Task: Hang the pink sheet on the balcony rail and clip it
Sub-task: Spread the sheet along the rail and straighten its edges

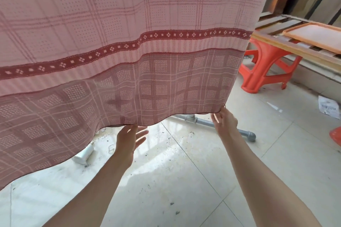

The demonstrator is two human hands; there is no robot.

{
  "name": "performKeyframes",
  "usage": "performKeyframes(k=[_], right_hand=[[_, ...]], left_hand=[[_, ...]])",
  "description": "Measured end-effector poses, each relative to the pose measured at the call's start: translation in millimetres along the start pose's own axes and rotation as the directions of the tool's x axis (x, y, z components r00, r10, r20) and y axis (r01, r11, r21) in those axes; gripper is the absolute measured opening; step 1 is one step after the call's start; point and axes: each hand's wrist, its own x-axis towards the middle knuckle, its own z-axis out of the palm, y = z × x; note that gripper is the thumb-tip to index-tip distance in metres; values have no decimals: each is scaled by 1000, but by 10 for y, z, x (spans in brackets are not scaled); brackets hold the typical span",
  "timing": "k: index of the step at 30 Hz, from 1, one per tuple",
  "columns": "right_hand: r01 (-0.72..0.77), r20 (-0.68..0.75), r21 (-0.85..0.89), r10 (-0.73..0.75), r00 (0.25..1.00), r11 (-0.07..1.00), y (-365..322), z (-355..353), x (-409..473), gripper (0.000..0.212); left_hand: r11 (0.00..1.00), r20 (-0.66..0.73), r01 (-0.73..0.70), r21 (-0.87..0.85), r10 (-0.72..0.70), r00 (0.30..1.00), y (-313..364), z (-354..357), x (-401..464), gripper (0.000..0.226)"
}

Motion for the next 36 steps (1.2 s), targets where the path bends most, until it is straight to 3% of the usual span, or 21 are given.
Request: performKeyframes(k=[3, 5, 7, 10, 15, 18, 22, 23, 27, 31, 36], right_hand=[[32, 8, -378, -32, 999, 925, 97, -27, -325, 30], [35, 0, -668, -48, 999, 743, 89, -69, -584, 46], [84, 60, -858, -65, 996, 506, -39, -63, -913, 55], [138, 144, -942, -4, 990, 306, -530, 120, -1488, 64], [313, 312, -940, -30, 950, 134, -1824, 709, -2435, 67], [344, 337, -930, -76, 939, 129, -2776, 1070, -2925, 68], [374, 350, -911, -155, 924, 172, -4072, 1383, -3567, 66], [372, 346, -910, -154, 925, 186, -4351, 1437, -3731, 66], [388, 356, -893, -170, 919, 227, -5245, 1579, -4167, 66], [414, 386, -882, -159, 909, 226, -5862, 1745, -4277, 64], [467, 439, -849, -161, 884, 247, -6273, 1983, -4026, 62]], left_hand=[[989, 103, 91, 117, -103, 989, -69, -150, -59, 28], [929, 136, 77, 362, -135, 981, -20, -185, -132, 34], [776, 200, -17, 631, -141, 969, 120, -196, -297, 39], [416, 428, -369, 831, -55, 902, 616, -143, -691, 50], [128, 647, -648, 751, 48, 761, 2041, 314, -1415, 75], [-27, 757, -760, 649, 123, 642, 2947, 661, -1764, 69], [-147, 766, -752, 642, 165, 621, 4088, 1216, -2324, 40], [-157, 776, -760, 630, 158, 611, 4331, 1328, -2518, 43], [-7, 732, -744, 668, 186, 655, 5249, 1765, -3433, 89], [6, 769, -782, 623, 180, 614, 5725, 2165, -3807, 64], [-48, 760, -786, 617, 297, 578, 6175, 2630, -3706, 74]])
